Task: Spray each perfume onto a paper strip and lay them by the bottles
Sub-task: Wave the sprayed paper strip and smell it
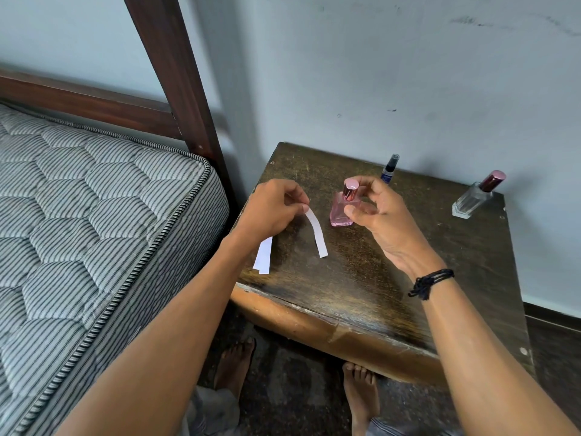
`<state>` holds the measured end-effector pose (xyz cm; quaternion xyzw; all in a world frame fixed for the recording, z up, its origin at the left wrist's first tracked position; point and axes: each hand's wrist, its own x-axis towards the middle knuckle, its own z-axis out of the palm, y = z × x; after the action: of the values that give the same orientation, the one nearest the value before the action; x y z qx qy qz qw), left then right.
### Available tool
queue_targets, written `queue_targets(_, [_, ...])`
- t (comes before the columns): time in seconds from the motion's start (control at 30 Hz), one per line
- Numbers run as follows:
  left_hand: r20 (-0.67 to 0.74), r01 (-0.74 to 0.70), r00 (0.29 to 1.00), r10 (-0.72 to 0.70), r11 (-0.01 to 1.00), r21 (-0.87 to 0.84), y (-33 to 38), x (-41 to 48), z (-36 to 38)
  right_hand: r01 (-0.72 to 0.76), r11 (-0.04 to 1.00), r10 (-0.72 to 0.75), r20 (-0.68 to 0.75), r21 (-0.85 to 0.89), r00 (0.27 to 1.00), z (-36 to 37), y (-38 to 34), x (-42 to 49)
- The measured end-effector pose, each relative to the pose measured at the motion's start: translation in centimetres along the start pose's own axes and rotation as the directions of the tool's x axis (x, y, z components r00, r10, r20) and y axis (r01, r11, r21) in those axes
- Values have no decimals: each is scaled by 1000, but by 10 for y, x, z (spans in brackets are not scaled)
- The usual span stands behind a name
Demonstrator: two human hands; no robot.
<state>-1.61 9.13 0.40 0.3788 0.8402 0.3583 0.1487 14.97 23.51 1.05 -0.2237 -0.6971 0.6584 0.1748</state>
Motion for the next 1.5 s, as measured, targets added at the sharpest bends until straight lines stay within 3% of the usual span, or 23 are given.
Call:
queue_targets(0.23, [-73,-36,997,21,978,-204,1,1,-7,0,998,0,0,-61,1000,0,0,0])
queue_targets(0.5, [-66,-56,997,44,978,-202,1,2,-8,10,989,-10,-1,-151,1000,-5,-2,1])
queue_targets(0.93, [-65,-100,994,84,947,-304,4,0,-10,-47,981,79,167,-187,983,-33,-14,-4])
queue_targets(1.03, [-69,-113,993,94,921,-372,9,-1,-13,42,988,-15,186,-146,982,-39,-25,-7])
queue_targets(1.1, [-72,-124,992,104,897,-424,15,-4,-18,144,989,-139,171,-16,975,-40,-34,-9])
queue_targets(1.2, [-77,-176,984,158,867,-467,33,-9,-31,354,929,-357,10,105,934,-33,-45,-12])
queue_targets(1.33, [-45,-247,965,257,842,-479,61,-19,-51,501,865,-501,-117,-30,857,-14,-63,-13])
queue_targets(1.5, [-38,-307,946,323,844,-439,81,-30,-65,469,846,-487,-10,-255,873,2,-83,-17])
